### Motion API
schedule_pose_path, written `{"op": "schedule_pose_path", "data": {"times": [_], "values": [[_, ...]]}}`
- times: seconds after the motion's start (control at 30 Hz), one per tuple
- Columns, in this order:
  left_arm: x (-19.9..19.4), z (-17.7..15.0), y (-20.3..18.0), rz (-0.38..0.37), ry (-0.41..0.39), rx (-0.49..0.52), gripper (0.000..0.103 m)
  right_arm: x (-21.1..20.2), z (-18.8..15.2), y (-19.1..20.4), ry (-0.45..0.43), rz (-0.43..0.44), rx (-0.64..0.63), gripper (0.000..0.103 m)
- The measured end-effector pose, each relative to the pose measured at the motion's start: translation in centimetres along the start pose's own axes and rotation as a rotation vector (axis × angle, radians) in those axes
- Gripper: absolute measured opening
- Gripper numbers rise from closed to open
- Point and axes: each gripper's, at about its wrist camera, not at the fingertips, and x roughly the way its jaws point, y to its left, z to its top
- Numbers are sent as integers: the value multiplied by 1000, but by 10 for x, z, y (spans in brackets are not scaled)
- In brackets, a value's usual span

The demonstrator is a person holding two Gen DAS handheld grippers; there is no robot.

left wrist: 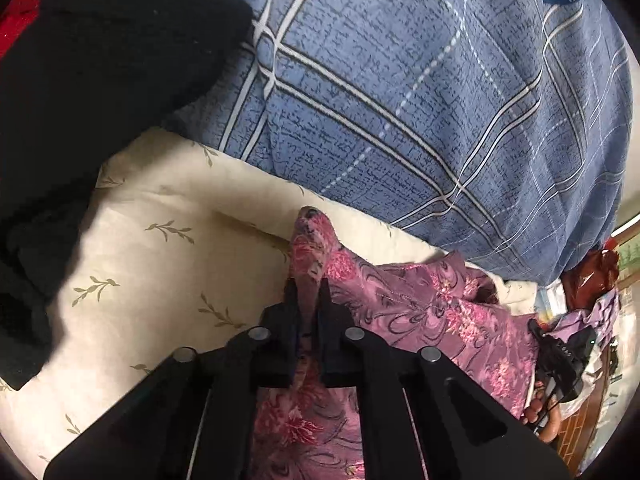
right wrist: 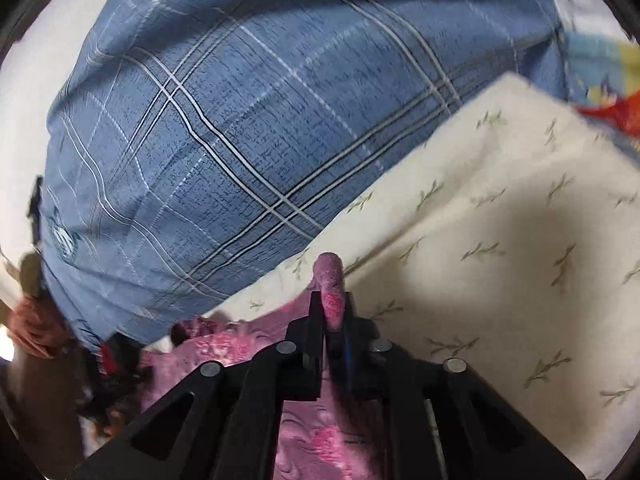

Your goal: Fold small clothes

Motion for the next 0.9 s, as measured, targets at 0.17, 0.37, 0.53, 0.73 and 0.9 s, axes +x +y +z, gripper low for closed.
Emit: {"op": "schedule_pose_path", "data": {"times": [0.17, 0.37, 0.53, 0.73, 0.9], "values": [[-18, 3, -7, -15, -42, 20, 4, -2, 5, 14, -18, -54, -112, 5], [2, 8, -20, 132, -23, 72, 4, -11, 14, 9, -99, -51, -55, 5], [3, -2, -34, 276, -59, 127, 9, 14, 3, -14, 32, -198, 4, 12], [-34, -24, -60, 371, -130, 243, 17, -32, -15, 25, -24, -168, -128, 13], [-65, -49, -68, 388, -148, 279, 24, -68, -51, 50, 10, -116, -215, 13]]}}
